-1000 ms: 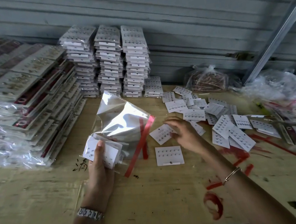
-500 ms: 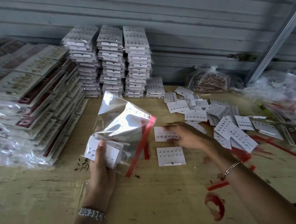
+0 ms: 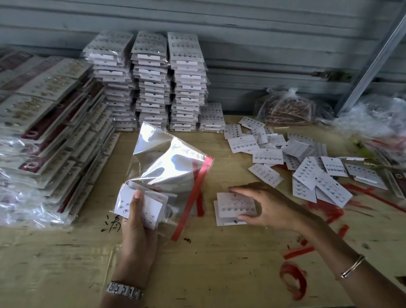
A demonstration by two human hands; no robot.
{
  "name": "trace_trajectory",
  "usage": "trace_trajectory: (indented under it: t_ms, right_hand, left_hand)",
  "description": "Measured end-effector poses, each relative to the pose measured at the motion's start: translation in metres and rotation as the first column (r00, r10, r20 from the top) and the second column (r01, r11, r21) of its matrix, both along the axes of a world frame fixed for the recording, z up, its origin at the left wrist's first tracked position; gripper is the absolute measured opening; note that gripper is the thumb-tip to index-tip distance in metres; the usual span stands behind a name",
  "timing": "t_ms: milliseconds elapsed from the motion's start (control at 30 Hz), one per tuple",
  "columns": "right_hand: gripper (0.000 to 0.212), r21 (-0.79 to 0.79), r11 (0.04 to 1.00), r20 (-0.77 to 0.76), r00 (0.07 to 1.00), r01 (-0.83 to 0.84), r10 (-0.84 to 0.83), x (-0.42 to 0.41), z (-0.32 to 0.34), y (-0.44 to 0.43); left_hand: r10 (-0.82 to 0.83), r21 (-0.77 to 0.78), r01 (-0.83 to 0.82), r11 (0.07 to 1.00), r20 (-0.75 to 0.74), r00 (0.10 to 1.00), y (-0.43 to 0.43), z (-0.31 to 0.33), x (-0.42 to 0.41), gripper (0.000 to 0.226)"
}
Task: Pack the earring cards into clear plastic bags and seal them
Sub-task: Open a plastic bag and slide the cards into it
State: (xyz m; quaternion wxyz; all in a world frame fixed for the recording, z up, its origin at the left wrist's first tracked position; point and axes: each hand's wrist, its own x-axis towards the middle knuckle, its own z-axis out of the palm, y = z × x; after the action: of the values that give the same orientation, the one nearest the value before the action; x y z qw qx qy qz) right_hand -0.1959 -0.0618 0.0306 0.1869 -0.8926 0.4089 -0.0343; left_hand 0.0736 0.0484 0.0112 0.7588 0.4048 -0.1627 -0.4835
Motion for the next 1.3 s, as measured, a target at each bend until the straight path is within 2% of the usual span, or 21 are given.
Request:
trace_trajectory:
  t_ms: [167, 333, 533, 733, 1067, 1300]
  right_hand:
    - [0.074, -0.085, 0.996, -0.017, 1.000, -0.021, 0.019, 0.001, -0.006, 0.006]
    - [0.073, -0.071, 0.997, -0.024, 1.000, -0.019, 0.017, 0.003, -0.012, 0.007]
    - [0.073, -0.063, 0.998, -0.007, 1.000, 0.001, -0.001, 0.001, -0.014, 0.006]
    - [0.073, -0.061, 0.998, 0.038, 0.999, -0.003, 0.005, -0.001, -0.011, 0.008]
    - [0.072, -0.064, 0.997, -0.008, 0.999, -0.034, 0.034, 0.003, -0.015, 0.011]
    - [0.076, -0.038, 0.999, -0.001, 1.000, 0.013, -0.013, 0.006, -0.017, 0.012]
  left_hand:
    - [-0.008, 0.009, 0.008, 1.000, -0.013, 1.000, 0.000, -0.001, 0.001, 0.057]
    - [-0.025, 0.015, 0.025, 1.000, 0.032, 0.999, 0.000, -0.001, 0.000, 0.037]
    - [-0.002, 0.050, 0.001, 0.999, 0.017, 1.000, 0.001, 0.001, -0.001, 0.065]
    - [-0.014, 0.022, 0.013, 1.000, 0.005, 1.000, 0.000, -0.001, 0.000, 0.062]
    - [-0.011, 0.000, 0.011, 1.000, 0.003, 1.000, -0.001, -0.002, 0.001, 0.060]
    - [-0.023, -0.031, 0.023, 0.999, 0.002, 1.000, -0.001, -0.006, 0.002, 0.057]
